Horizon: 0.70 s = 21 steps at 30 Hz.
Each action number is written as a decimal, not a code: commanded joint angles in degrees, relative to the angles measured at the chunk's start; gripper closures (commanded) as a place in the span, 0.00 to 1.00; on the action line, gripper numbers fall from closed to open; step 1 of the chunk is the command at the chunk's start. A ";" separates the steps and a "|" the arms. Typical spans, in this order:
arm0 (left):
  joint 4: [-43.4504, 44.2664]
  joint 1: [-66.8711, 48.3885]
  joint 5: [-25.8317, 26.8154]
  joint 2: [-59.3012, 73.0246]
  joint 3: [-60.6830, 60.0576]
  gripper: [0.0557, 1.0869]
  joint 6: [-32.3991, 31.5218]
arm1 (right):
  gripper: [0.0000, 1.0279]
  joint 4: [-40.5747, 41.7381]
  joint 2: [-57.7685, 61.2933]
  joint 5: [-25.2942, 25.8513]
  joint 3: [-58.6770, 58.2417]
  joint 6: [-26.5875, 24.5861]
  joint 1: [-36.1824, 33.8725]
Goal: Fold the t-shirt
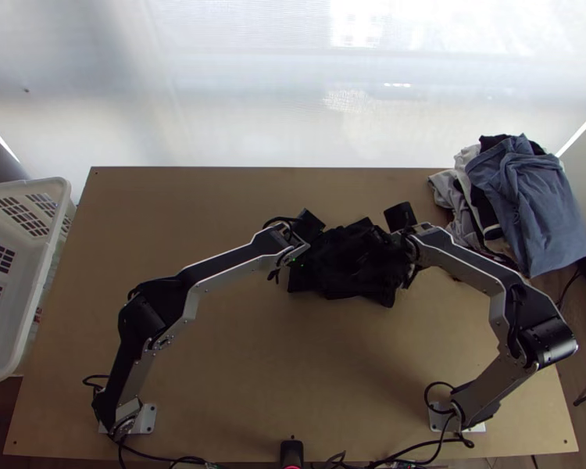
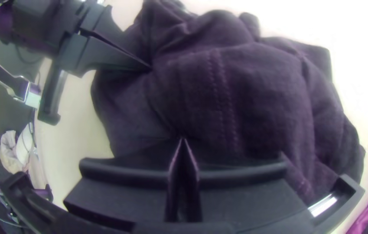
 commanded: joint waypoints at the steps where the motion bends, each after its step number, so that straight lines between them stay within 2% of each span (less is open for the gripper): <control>1: -0.25 0.06 0.08 1.09 0.27 0.96 1.01 | 0.97 -1.63 -2.70 -0.03 -1.83 -4.71 -9.47; 14: -0.17 0.15 -0.19 0.91 0.27 0.96 2.86 | 0.97 -11.74 -7.98 -0.03 -2.36 -19.74 -31.53; 18: -0.17 0.32 -0.27 0.83 0.18 0.96 2.94 | 0.97 -13.23 -8.94 0.06 -0.87 -21.76 -36.01; 21: -0.25 0.50 -0.27 0.56 0.18 0.96 3.29 | 0.97 -16.49 -10.88 -0.12 1.59 -21.58 -36.89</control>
